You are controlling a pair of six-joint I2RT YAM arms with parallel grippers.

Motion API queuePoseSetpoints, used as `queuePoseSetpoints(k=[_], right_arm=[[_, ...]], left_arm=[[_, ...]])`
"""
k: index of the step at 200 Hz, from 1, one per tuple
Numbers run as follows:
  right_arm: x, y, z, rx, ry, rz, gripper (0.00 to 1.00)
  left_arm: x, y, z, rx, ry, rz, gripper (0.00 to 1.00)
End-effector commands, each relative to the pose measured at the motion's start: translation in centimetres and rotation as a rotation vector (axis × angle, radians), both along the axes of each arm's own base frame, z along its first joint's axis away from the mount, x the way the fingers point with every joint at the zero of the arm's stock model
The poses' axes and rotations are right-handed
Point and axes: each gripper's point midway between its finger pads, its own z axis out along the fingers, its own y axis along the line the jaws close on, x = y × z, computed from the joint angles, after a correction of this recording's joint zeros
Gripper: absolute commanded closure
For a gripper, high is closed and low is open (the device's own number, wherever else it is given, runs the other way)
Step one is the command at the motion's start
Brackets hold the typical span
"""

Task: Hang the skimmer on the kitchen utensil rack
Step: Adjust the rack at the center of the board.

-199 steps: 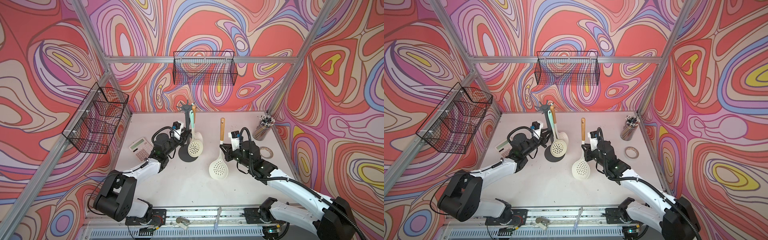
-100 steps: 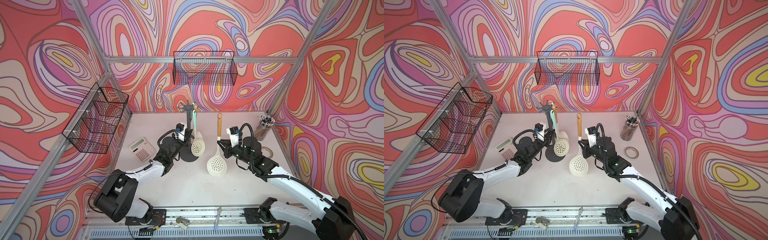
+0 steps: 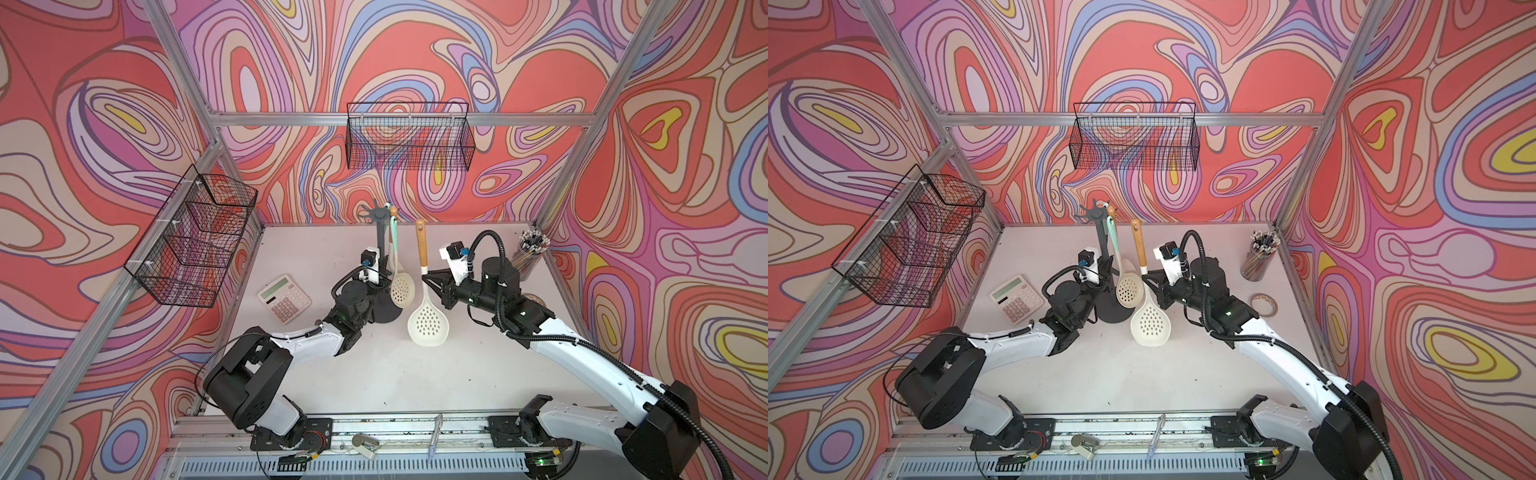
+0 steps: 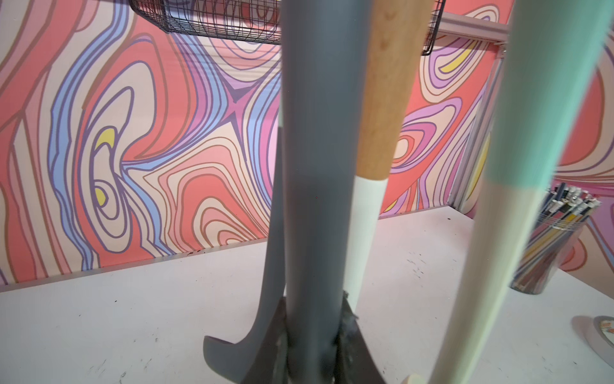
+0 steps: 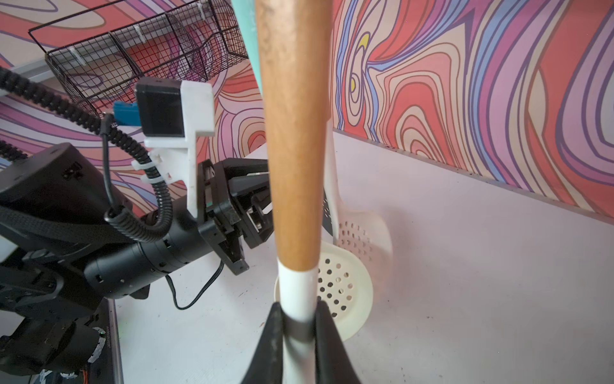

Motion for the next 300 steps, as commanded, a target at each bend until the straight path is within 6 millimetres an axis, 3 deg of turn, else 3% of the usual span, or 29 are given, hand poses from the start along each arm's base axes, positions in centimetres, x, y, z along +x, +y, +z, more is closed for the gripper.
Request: queuePoseSetpoints(k=[1,150,246,300], right_arm=[[-0.2,0.4,1.4,-0.006,-0.045,0.044,1.0],[-1.3,3.2,3.3,0.0,-0.055,0.245,1.0],[-1.6,5.1,1.1,-0.042,0.02,0.389,1.0],[-1.2,5.1,1.8,-0.019,-0.004,0.395,1.0]], left_arm=[[0.8,1.3,2.1,-0.043,-0.076,0.136,1.0],[0.7,0.7,1.3,-0.027,-0.101,0.204,1.0],[0.5,-0.2,1.2,-0.019,-0.107,0.153,1.0],[0.3,-0.2,0.9,-0.011,-0.102,0.146,1.0]])
